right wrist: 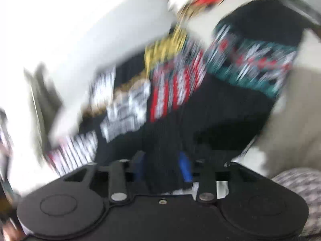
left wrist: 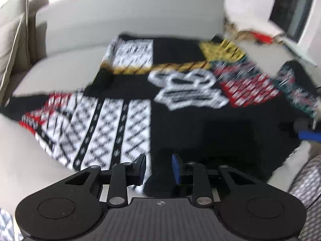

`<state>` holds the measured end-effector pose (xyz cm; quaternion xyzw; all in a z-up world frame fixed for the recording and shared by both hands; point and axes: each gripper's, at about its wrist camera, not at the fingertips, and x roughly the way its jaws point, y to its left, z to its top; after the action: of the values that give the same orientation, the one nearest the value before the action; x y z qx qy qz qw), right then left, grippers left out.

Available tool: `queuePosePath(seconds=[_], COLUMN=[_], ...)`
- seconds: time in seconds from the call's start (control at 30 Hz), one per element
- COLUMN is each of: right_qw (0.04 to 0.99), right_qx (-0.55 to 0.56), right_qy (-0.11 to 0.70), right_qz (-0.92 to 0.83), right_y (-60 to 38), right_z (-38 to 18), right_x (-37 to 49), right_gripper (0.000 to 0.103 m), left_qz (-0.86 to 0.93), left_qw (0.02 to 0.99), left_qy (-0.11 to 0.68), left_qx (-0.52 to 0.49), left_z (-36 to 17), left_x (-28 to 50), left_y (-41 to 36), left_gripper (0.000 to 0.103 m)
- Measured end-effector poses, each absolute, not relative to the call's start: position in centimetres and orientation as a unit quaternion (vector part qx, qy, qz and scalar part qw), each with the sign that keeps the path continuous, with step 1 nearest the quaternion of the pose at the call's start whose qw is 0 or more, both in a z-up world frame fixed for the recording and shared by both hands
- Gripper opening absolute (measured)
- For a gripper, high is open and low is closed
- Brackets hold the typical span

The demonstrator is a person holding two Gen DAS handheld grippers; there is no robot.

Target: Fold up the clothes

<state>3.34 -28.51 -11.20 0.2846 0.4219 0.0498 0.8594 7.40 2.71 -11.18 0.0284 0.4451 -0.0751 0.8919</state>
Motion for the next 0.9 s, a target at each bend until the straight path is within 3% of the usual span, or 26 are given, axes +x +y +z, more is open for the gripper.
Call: queuePosePath(seconds=[0.03, 0.23, 0.37, 0.57, 0.67, 0.83, 0.9], right_qw=[0.864, 0.841, 0.800, 0.754, 0.742, 0.723, 0.708], right_qx=[0.311, 0.468, 0.556, 0.612, 0.633, 0.659, 0.676], right_qy=[0.395, 0.264, 0.198, 0.177, 0.166, 0.151, 0.142], right_qz=[0.037, -0.060, -0.111, -0.158, -0.146, -0.143, -0.150], right_y=[-30.1, -39.8, -45.8, -50.7, -52.3, -54.4, -54.7], right_z=[-10.6, -10.6, -12.5, -16.2, -17.9, -20.0, -20.2], right_x=[2.9, 0.4, -0.3, 2.6, 4.5, 8.1, 8.5], right_gripper=[0.056, 0.059, 0.045, 0.045, 0.032, 0.026, 0.012], left_qz=[-0.082, -0.119, -0.127, -0.128, -0.125, -0.120, -0.119], left_qw=[0.896, 0.915, 0.917, 0.920, 0.920, 0.918, 0.919], left_qy=[0.436, 0.385, 0.377, 0.371, 0.371, 0.377, 0.376], left_qx=[0.026, 0.011, -0.001, -0.006, -0.001, 0.002, 0.002], left_z=[-10.7, -8.1, -7.0, -5.5, -5.2, -5.4, -5.5], left_x=[7.2, 6.3, 6.4, 6.5, 6.5, 6.5, 6.4], left_y=[2.4, 0.5, 0.3, 0.2, 0.1, 0.1, 0.2], left_gripper=[0.036, 0.038, 0.038, 0.040, 0.043, 0.043, 0.043])
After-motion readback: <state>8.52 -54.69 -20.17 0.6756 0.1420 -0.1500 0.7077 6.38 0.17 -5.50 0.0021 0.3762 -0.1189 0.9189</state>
